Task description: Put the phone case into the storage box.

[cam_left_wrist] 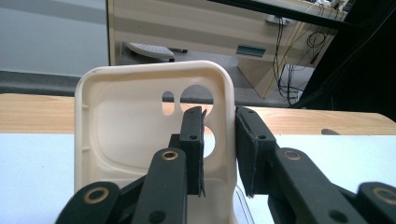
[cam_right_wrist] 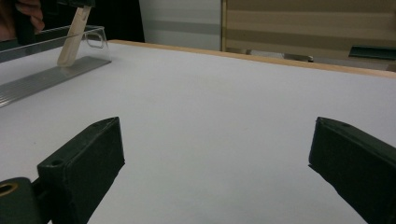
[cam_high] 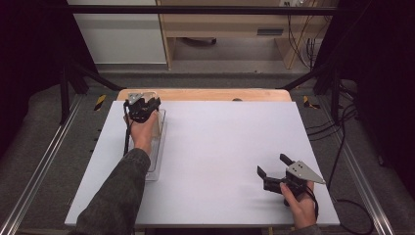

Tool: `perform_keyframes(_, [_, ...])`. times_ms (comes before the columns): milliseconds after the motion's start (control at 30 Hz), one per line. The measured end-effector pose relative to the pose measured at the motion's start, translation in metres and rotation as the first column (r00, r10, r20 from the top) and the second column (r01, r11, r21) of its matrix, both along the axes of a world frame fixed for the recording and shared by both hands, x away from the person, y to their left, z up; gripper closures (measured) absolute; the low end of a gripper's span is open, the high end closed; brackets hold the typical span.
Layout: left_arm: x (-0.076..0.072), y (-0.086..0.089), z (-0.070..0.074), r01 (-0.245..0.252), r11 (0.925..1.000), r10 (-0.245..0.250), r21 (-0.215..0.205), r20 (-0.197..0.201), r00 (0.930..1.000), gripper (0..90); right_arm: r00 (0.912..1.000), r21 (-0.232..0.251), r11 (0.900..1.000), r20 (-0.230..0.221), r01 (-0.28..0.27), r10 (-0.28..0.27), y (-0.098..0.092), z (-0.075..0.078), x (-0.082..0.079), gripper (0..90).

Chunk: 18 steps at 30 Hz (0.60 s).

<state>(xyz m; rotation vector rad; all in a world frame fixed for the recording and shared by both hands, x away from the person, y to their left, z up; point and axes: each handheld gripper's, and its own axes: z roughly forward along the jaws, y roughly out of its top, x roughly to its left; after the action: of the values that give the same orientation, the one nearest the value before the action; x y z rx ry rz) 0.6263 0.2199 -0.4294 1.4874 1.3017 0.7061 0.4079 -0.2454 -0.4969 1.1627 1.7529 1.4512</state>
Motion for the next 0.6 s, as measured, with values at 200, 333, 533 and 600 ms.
perform_keyframes(200, [-0.0001, 0.0000, 0.0000, 0.003, 1.0000, -0.003, -0.003, -0.003, 1.0000, 73.9, 1.0000, 0.000, 1.000, 0.001, -0.001, 0.001, 0.0003, 0.0001, -0.0001, 3.2])
perform_keyframes(333, [-0.0004, 0.0003, 0.0004, 0.005, 1.0000, -0.005, -0.003, -0.003, 1.0000, 73.0, 1.0000, 0.000, 1.000, 0.001, 0.000, 0.000, 0.0003, 0.0001, -0.0001, 3.2])
perform_keyframes(533, [-0.0015, 0.0005, 0.0020, 0.010, 0.9999, -0.010, -0.001, 0.000, 0.9999, 71.5, 1.0000, 0.002, 1.000, 0.001, -0.002, 0.002, 0.0011, 0.0005, -0.0003, 3.2])
perform_keyframes(600, [-0.0019, 0.0004, 0.0026, 0.009, 1.0000, -0.009, -0.001, 0.003, 1.0000, 70.5, 1.0000, 0.001, 1.000, 0.003, -0.002, 0.002, 0.0011, 0.0006, -0.0004, 3.2])
